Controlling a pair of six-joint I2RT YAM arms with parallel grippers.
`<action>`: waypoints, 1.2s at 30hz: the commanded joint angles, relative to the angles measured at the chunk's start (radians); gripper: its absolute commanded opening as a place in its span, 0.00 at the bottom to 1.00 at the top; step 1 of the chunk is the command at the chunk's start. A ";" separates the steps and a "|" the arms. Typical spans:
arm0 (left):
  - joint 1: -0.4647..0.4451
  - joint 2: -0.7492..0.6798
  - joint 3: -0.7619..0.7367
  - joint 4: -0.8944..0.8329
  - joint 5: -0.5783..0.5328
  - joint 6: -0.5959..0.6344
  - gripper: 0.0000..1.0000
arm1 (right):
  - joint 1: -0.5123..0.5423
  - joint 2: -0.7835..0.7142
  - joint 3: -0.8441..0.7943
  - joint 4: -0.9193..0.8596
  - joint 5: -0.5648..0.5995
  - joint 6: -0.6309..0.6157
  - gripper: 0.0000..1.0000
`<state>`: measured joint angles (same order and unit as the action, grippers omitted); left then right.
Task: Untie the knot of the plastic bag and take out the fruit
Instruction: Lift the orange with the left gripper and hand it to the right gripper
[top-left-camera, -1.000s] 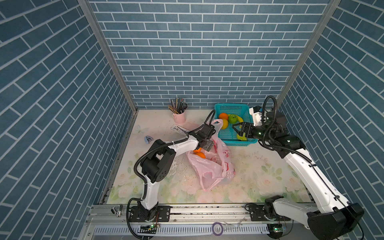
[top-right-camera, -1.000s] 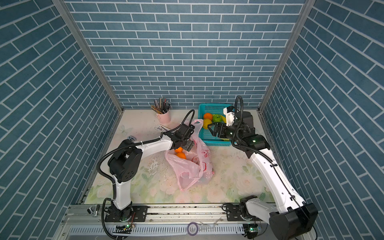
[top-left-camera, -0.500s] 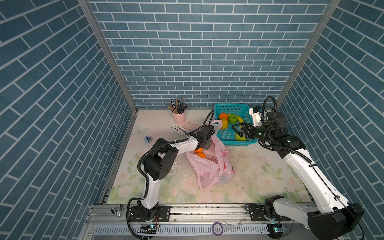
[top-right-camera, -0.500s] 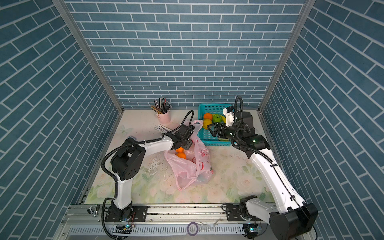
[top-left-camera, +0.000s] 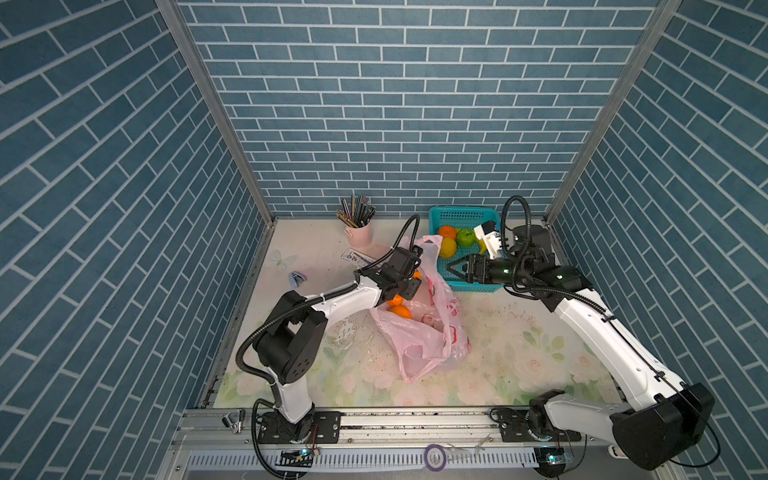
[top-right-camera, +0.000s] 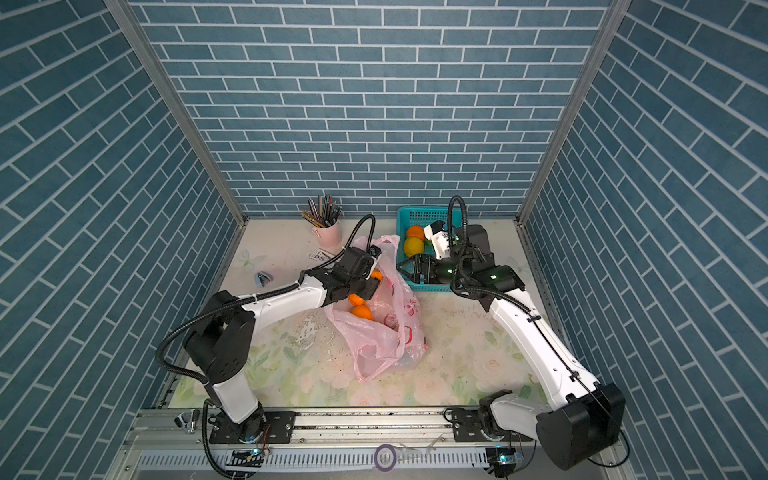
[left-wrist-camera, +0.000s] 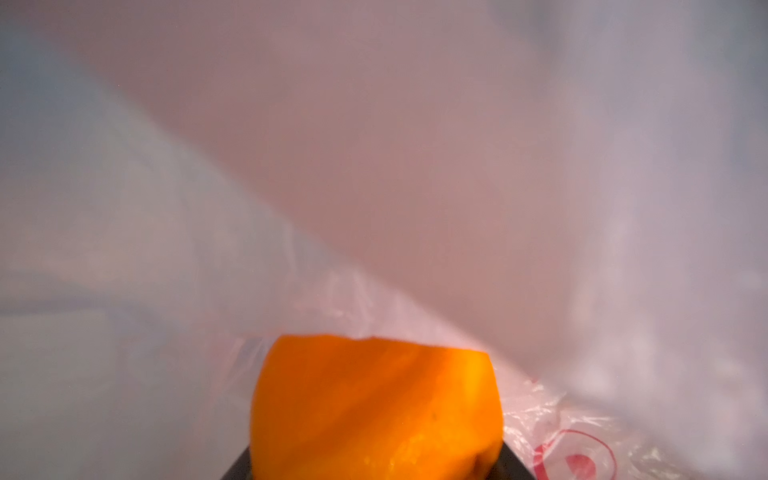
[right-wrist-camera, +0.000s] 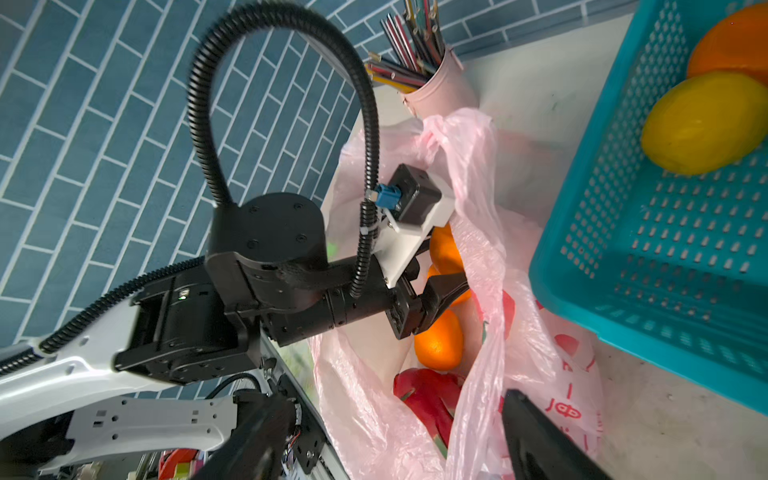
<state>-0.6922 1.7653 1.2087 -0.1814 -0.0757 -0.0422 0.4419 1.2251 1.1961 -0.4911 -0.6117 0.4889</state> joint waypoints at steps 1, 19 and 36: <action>-0.001 -0.062 -0.036 0.013 0.061 -0.012 0.57 | 0.021 0.007 0.019 -0.019 -0.010 -0.036 0.81; -0.108 -0.418 -0.336 0.404 0.169 0.155 0.57 | 0.023 -0.025 0.003 0.057 0.016 0.061 0.81; -0.197 -0.504 -0.352 0.734 0.261 0.351 0.57 | 0.024 -0.069 -0.114 0.369 -0.156 0.344 0.87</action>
<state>-0.8761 1.2770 0.8516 0.4667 0.1631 0.2653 0.4622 1.1805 1.1004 -0.2234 -0.7052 0.7422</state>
